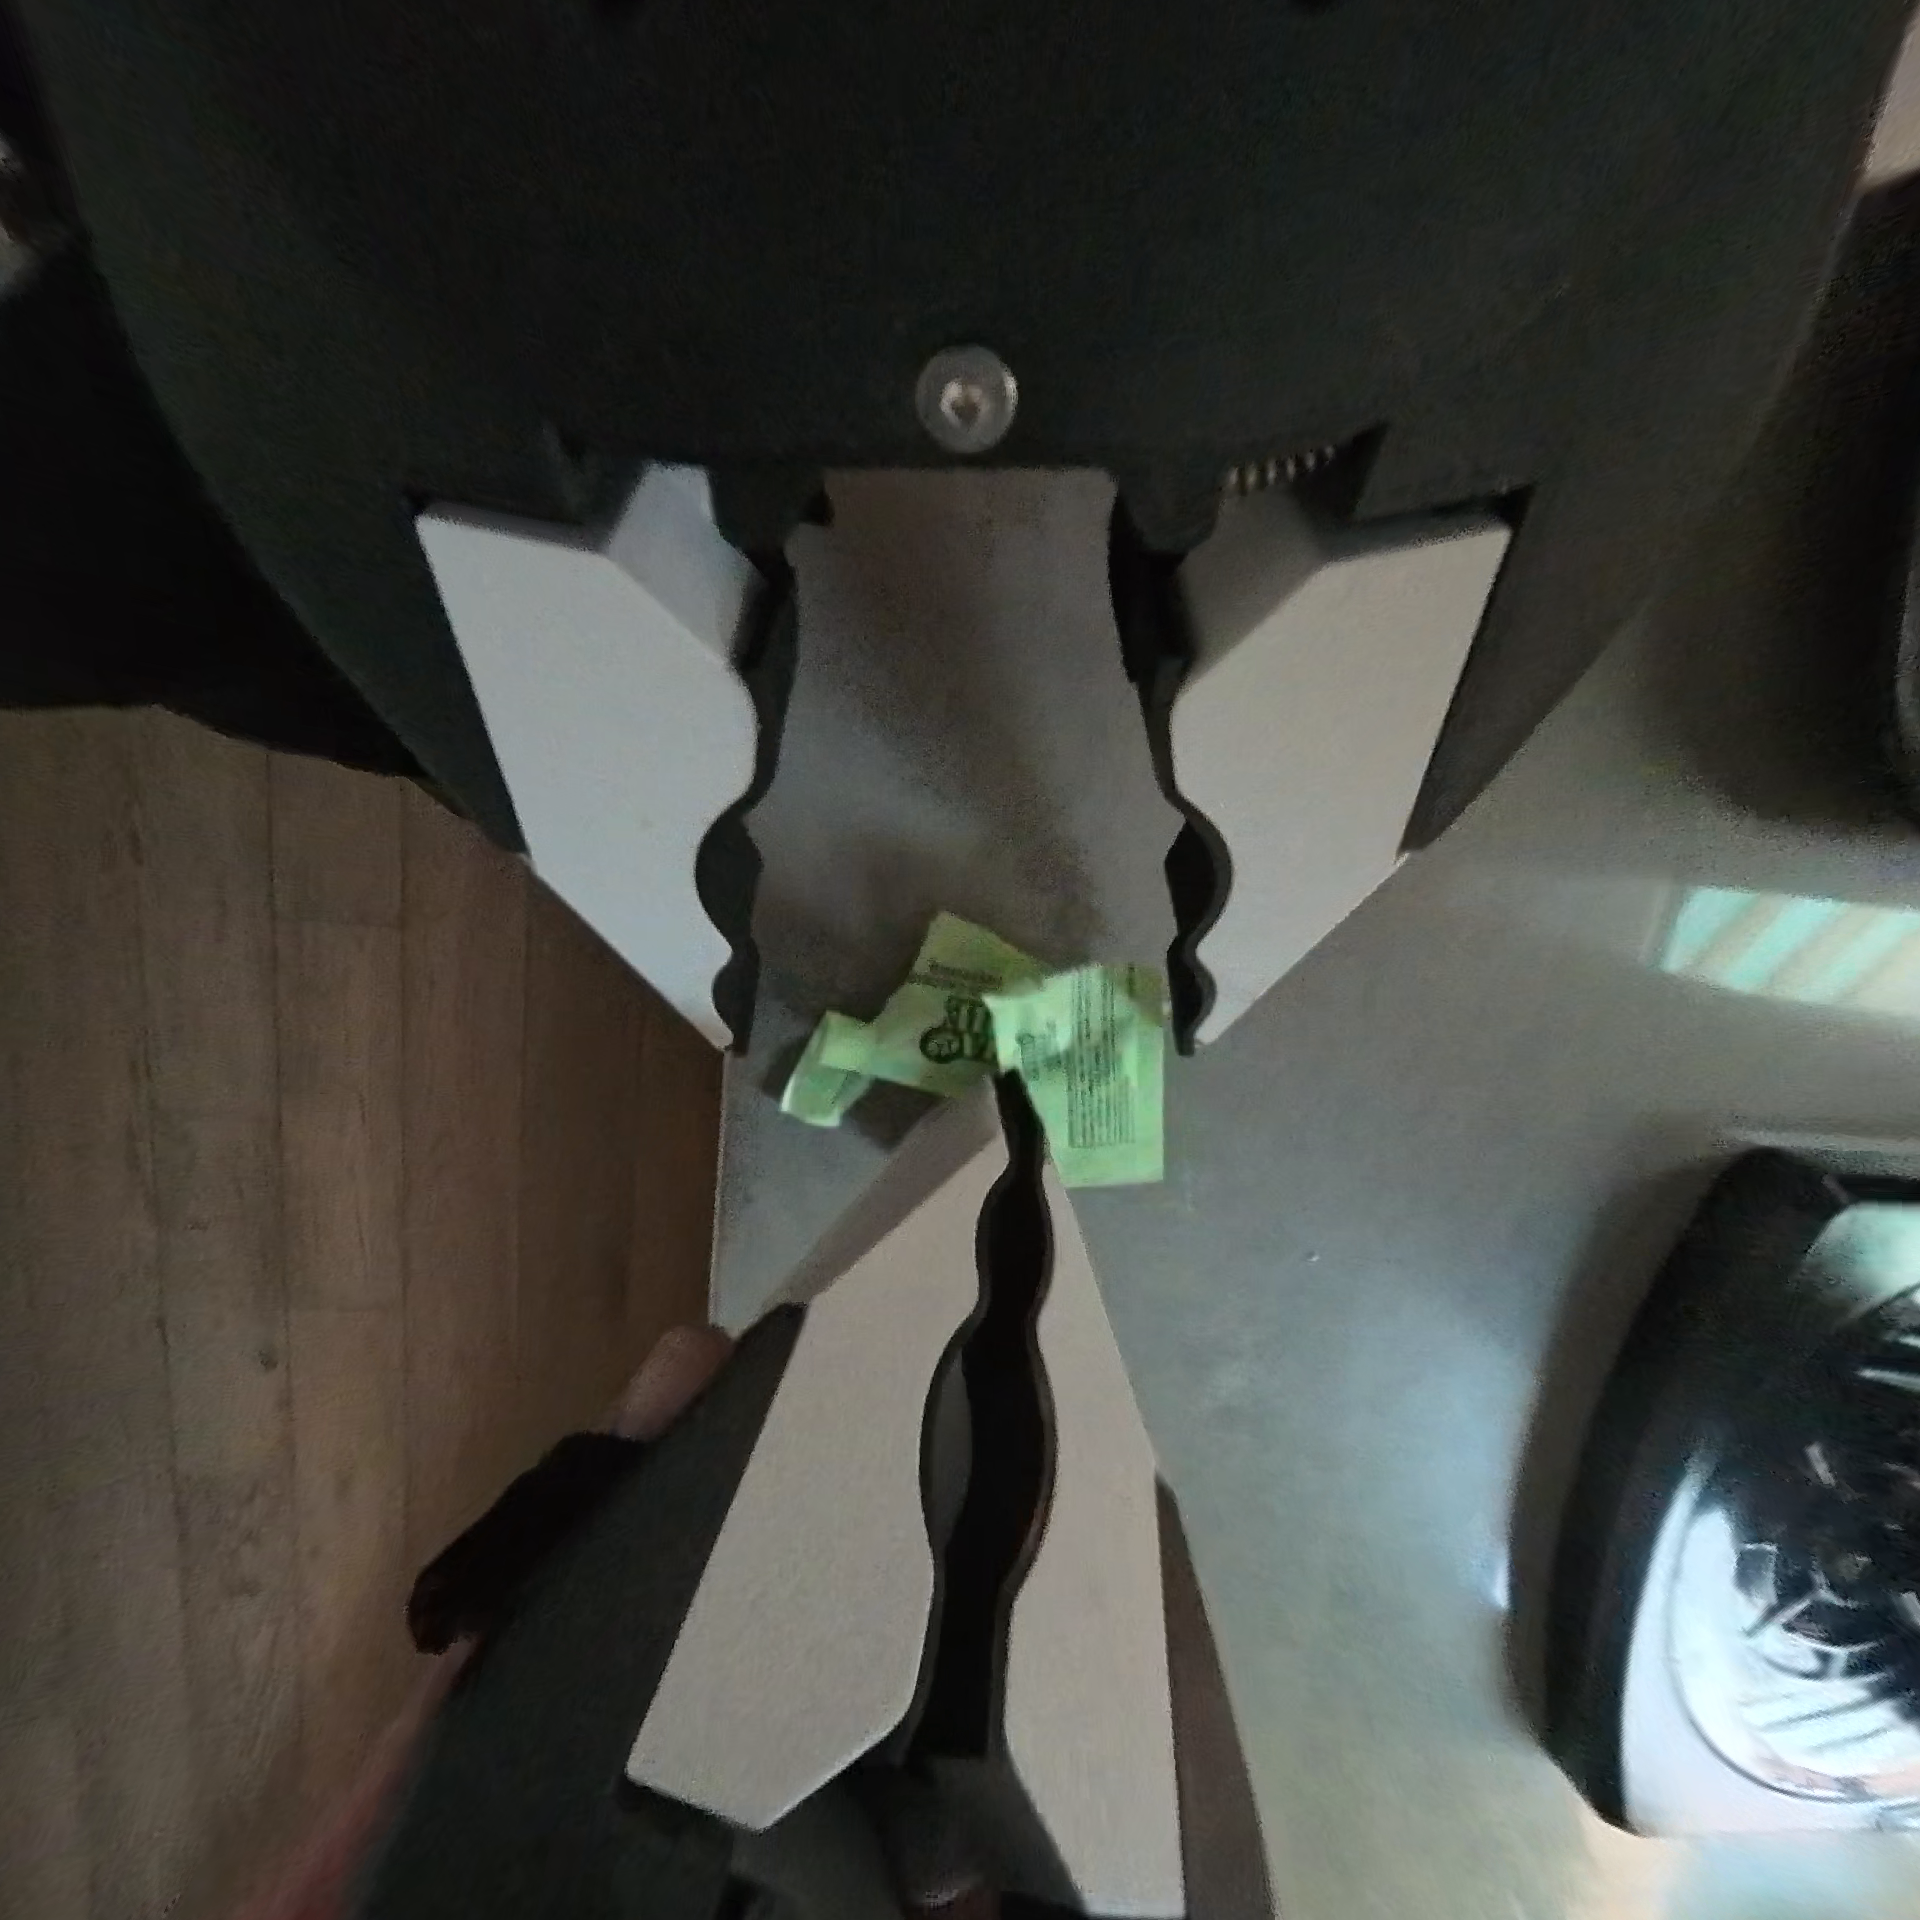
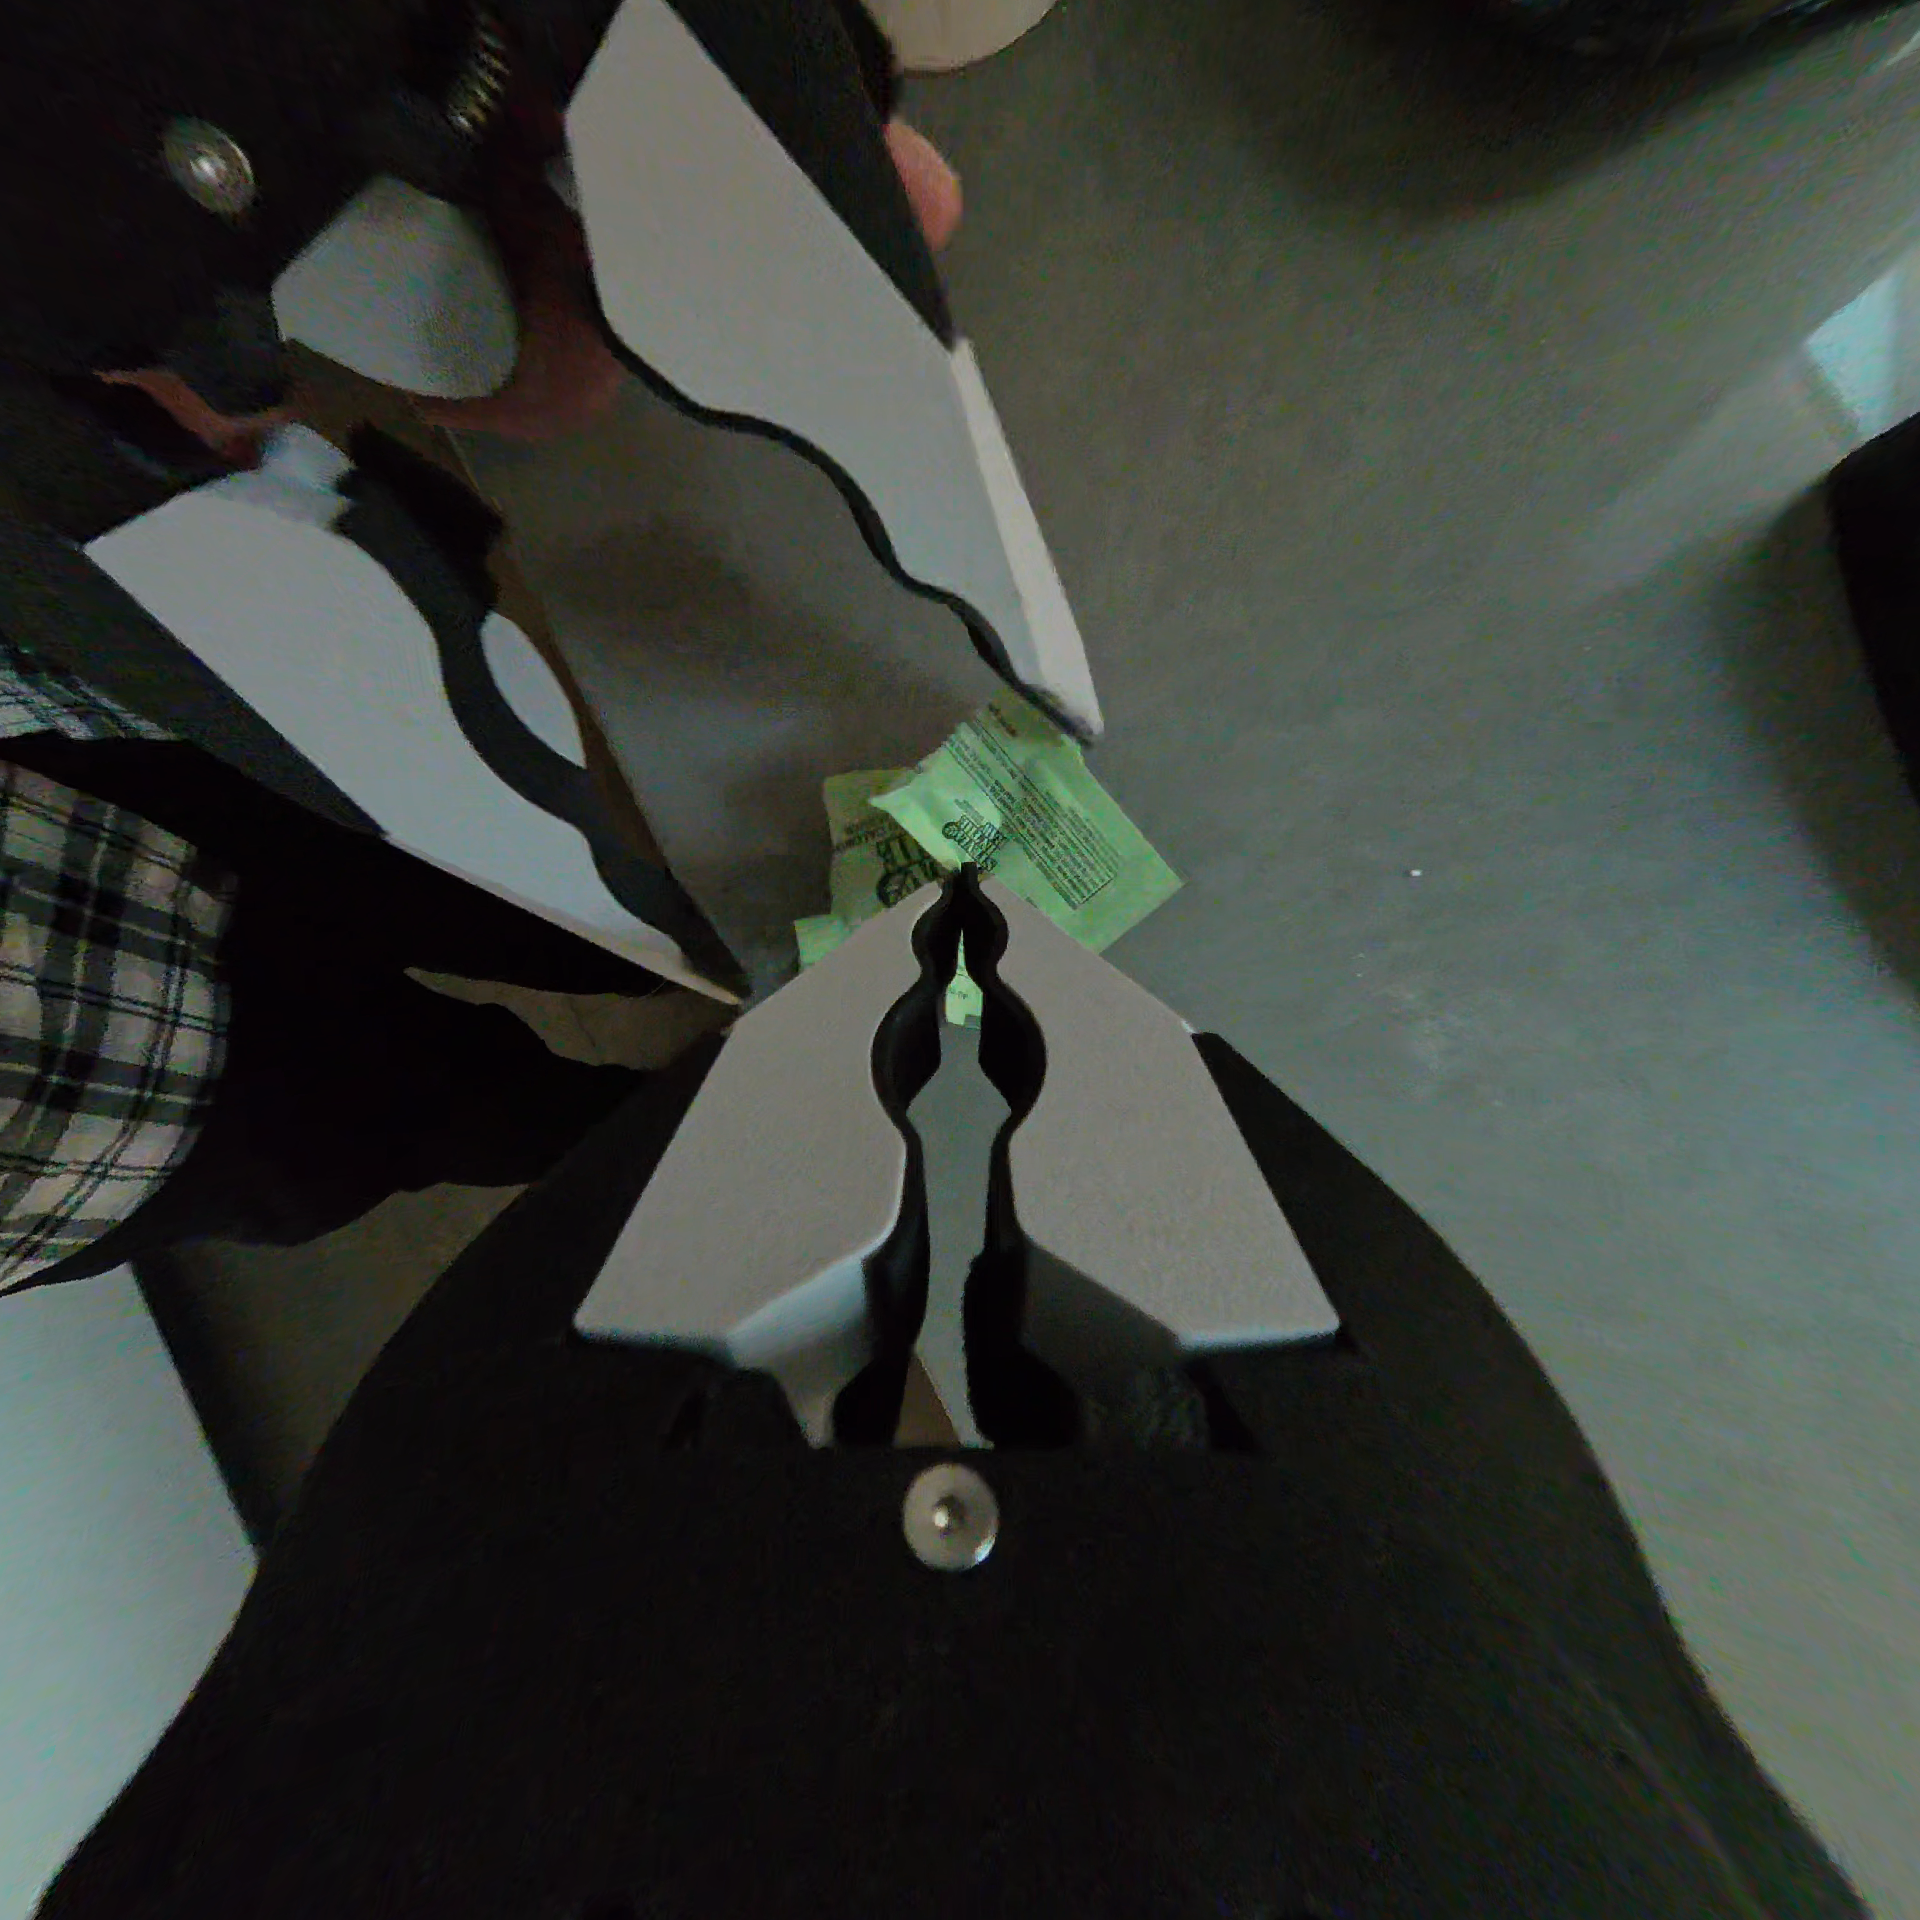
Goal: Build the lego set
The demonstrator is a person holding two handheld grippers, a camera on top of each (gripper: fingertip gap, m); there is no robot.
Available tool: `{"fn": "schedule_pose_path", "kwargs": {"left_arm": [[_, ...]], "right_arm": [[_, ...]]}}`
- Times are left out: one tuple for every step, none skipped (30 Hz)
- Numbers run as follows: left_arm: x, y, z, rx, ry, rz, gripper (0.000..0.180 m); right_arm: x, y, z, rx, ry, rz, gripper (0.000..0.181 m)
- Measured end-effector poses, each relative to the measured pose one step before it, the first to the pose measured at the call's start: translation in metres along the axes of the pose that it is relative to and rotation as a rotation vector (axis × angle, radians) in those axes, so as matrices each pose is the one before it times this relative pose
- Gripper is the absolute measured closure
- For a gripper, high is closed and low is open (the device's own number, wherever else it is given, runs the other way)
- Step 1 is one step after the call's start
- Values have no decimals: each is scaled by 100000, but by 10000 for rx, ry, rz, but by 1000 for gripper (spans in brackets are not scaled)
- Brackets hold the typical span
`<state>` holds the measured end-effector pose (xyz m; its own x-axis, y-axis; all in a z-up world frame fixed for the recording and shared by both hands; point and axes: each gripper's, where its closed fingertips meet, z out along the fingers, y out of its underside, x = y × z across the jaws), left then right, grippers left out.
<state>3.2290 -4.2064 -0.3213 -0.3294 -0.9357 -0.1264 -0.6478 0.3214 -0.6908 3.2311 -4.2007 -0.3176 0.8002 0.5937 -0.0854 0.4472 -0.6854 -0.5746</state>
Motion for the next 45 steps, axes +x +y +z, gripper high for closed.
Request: {"fn": "schedule_pose_path", "kwargs": {"left_arm": [[-102,-287,182,74,34,34,108],[-6,-99,210,-26,134,-43,110],[203,2,145,-54,307,-156,114],[17,81,92,-30,199,-236,115],[-9,70,76,47,187,-238,116],[-138,0,5,108,42,-122,119],[-98,56,-52,17,-29,14,121],[-110,63,-90,1,-53,-90,125],[-41,67,-81,62,-26,-17,128],[65,64,-90,73,-5,5,132],[92,83,-84,32,-73,92,135],[154,77,-75,-17,-44,50,137],[159,96,-91,-37,19,-29,139],[95,84,-86,-2,11,-25,141],[76,86,-94,7,5,-14,142],[126,108,-135,-29,28,-1,144],[86,143,-172,-28,-26,80,150],[48,157,-191,13,-74,84,158],[11,158,-149,57,-61,17,162],[44,133,-147,15,11,-37,163],[-19,121,-128,-12,-11,-37,163],[-52,103,-97,9,-23,0,163],[-49,60,-64,7,-5,3,164],[-50,31,-42,0,-15,-40,165],[-41,36,-35,-1,-32,-28,166],[-29,70,-81,-19,10,-97,168],[-32,99,-121,0,77,-164,172],[-66,133,-154,9,79,-159,174],[-140,140,-159,-1,41,-104,175],[-127,115,-126,4,40,-78,175],[-77,71,-84,5,52,-93,175],[-39,51,-54,-6,28,-53,176],[-21,25,-28,-1,0,-44,176],[-14,19,-7,2,-20,-26,176],[3,19,-15,-5,-17,-17,176],[-5,32,-36,0,14,-48,176],[-11,31,-39,0,33,-60,177],[-19,63,-76,-16,47,-41,177],[-1,96,-98,-20,80,-61,177],[21,98,-103,-3,98,-106,178],[36,102,-88,-7,92,-72,178],[54,87,-85,-15,61,-33,178],[72,109,-99,-23,63,-19,178],[127,102,-92,-10,102,-61,179],[75,94,-88,12,71,-69,179]], "right_arm": [[-180,299,285,-78,-140,17,181],[-284,-135,130,192,-195,48,181],[-216,-75,125,150,-174,89,181],[-140,-98,99,173,-117,56,181],[-101,-95,72,155,-99,61,181],[-34,-44,30,111,-31,46,181],[-47,-38,33,85,-16,28,181],[-131,-39,52,82,-57,33,181],[-149,-55,49,83,-50,7,181],[-35,-66,28,100,14,25,181],[-74,-29,36,71,-34,70,181],[-118,-7,35,43,-62,51,181],[-109,-11,16,24,-26,-3,181],[-73,-50,39,37,20,-10,181],[-86,-64,65,42,22,2,181],[-117,-92,57,46,9,-31,181],[-80,-212,35,121,54,-55,181],[5,-309,-16,180,71,37,181],[-103,-144,-5,78,-31,51,181],[-151,-82,38,37,-55,44,181],[-80,-105,90,78,17,16,181],[-22,-102,87,88,47,30,181],[-7,-71,15,54,53,53,181],[37,-69,-19,49,108,58,181],[55,-69,-38,80,172,50,181],[-25,-98,-112,148,198,80,181],[-107,-220,-263,261,172,64,181],[-28,-266,-383,341,191,89,176],[-301,-132,-273,270,-71,174,147],[-284,93,-170,66,-82,201,143],[-168,252,-68,-56,146,-36,134],[-265,288,67,-101,258,-227,120],[-551,107,237,-34,121,-184,117],[-592,5,426,-1,115,-130,117],[-236,242,575,-184,351,-263,117],[88,249,543,-225,502,-313,116],[94,-12,400,-47,359,-125,117],[174,-123,215,60,246,85,125],[200,-42,70,59,164,53,131],[-7,14,4,67,-38,115,135],[-129,16,54,71,-158,195,139],[-27,-23,58,96,-54,38,143],[17,-24,28,63,-2,-32,147],[101,-25,13,32,20,25,154],[72,-47,52,37,37,-48,158]]}}
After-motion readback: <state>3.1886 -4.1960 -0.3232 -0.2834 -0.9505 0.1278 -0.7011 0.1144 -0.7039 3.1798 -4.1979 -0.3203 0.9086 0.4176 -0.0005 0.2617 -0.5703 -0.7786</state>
